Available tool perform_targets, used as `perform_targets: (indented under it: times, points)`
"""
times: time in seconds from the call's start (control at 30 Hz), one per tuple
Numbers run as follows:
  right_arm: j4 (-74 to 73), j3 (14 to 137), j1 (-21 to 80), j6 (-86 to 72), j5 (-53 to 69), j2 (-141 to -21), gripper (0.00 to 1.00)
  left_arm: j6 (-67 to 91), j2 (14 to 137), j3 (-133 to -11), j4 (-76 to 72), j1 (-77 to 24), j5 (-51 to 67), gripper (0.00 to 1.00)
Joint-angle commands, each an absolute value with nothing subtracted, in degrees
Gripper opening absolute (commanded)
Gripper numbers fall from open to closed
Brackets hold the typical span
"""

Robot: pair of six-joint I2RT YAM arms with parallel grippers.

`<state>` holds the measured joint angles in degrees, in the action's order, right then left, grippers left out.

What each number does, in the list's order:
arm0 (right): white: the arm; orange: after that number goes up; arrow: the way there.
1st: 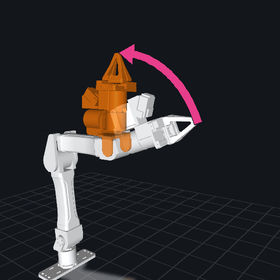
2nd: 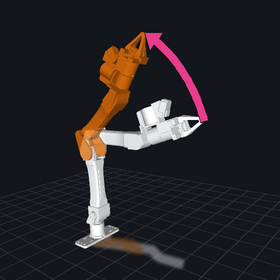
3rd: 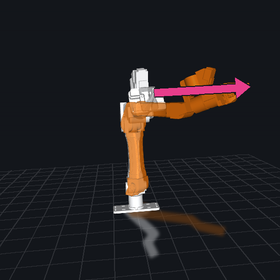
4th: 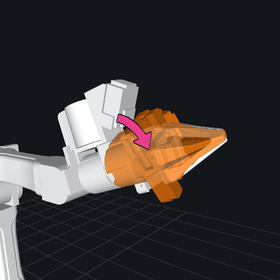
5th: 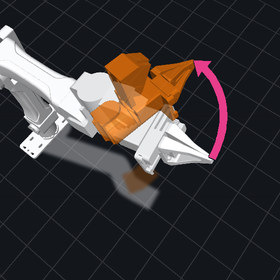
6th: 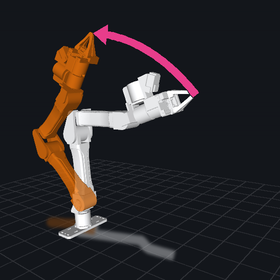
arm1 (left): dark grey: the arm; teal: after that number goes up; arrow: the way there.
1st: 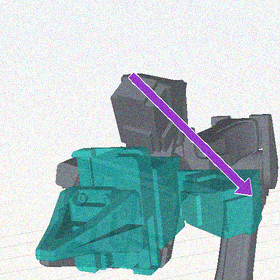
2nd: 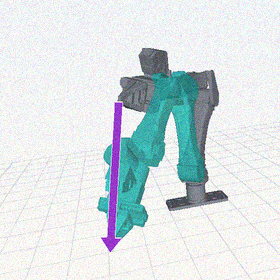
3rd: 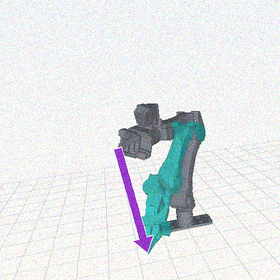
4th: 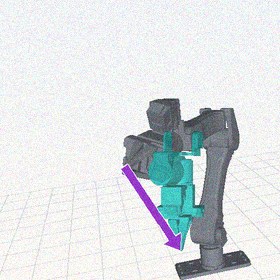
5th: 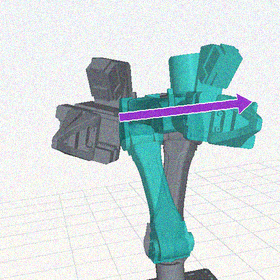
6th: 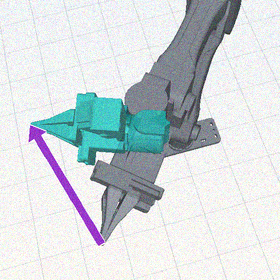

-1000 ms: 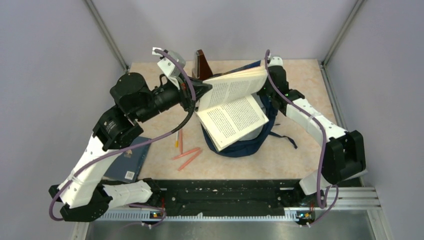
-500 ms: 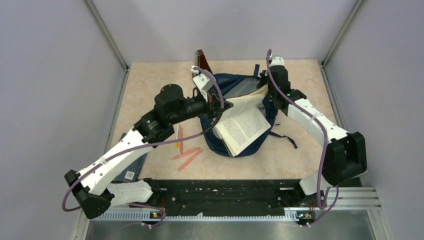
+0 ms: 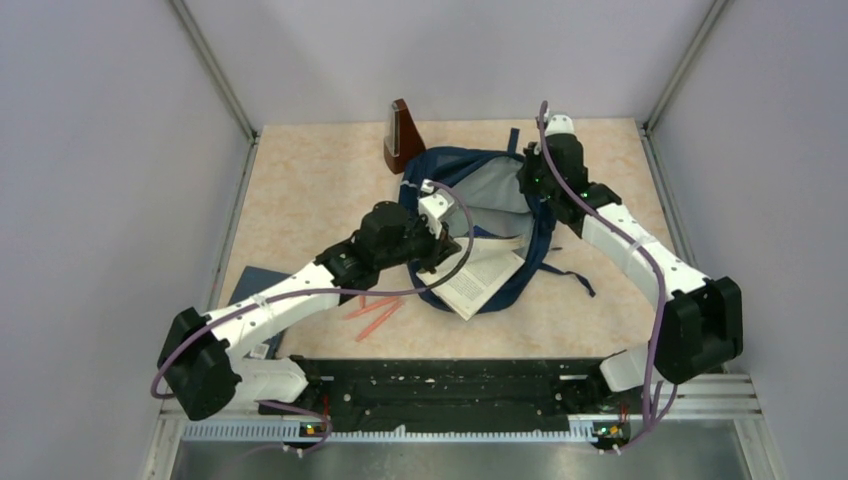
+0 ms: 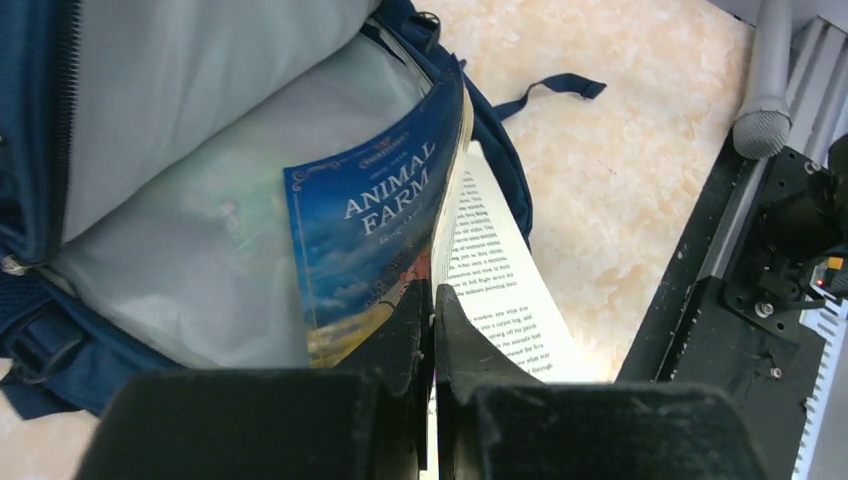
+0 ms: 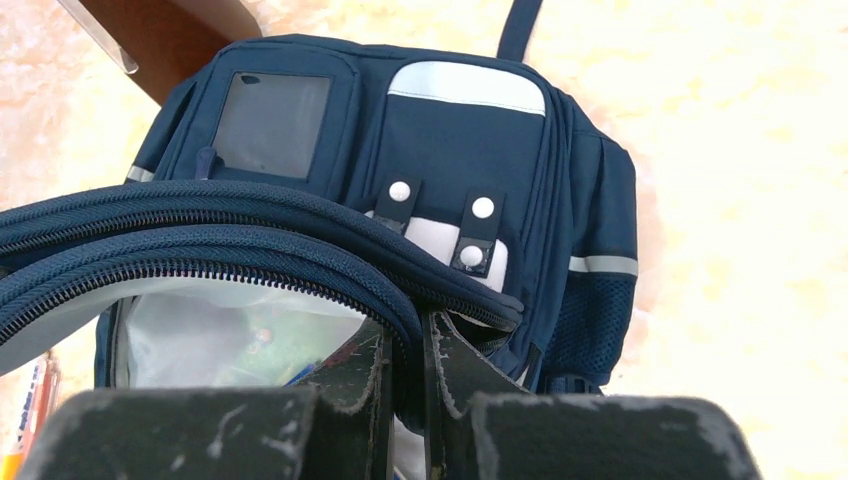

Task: Pack the student bag
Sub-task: Place the book in the student bag, then adjust the book in the student bag.

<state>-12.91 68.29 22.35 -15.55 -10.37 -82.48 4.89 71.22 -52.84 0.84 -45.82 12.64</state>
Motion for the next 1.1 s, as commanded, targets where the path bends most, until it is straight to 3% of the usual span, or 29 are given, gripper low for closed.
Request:
perform_targets:
  times: [0.0,0.1,0.17,0.2,0.3,0.47,0.67,0.87,0.97,1.07]
  points:
    - [-10.5,68.3,21.8,-15.5,-12.5,-77.6,0.00,4.3,73.3,-51.0,-3.0,-45.8,16.3,0.04]
    - [-10.7,67.7,21.7,-15.4,-12.4,-76.4,0.00,7.5,73.4,-50.5,-0.3,-45.9,18.4,0.37]
    - [-10.8,67.0,21.7,-15.4,-12.3,-75.5,0.00,10.2,72.5,-49.5,-0.2,-45.8,21.1,0.50]
    - [-10.8,66.8,21.7,-15.5,-12.2,-75.3,0.00,12.2,72.0,-48.9,-0.2,-45.8,22.5,0.65]
    - [-10.7,66.1,21.8,-15.6,-11.6,-74.4,0.00,16.7,70.3,-47.3,1.7,-45.8,24.5,0.80]
    - [-11.3,65.7,21.7,-15.7,-10.4,-74.2,0.00,23.4,67.0,-47.7,4.3,-45.5,27.7,0.84]
    - [-11.0,64.3,21.7,-15.9,-10.0,-73.0,0.00,32.7,65.2,-45.7,8.6,-39.9,16.4,0.89]
    - [-11.2,63.2,21.7,-16.2,-9.3,-71.1,0.00,44.1,67.9,-34.7,-8.0,-29.2,27.7,0.89]
    - [-11.4,63.0,21.7,-15.9,-9.3,-70.0,0.00,44.5,69.7,-34.3,-9.1,-28.5,28.9,0.85]
    - [-11.5,62.8,21.7,-15.9,-9.2,-69.2,0.00,45.8,70.9,-33.3,-11.4,-27.9,30.1,0.73]
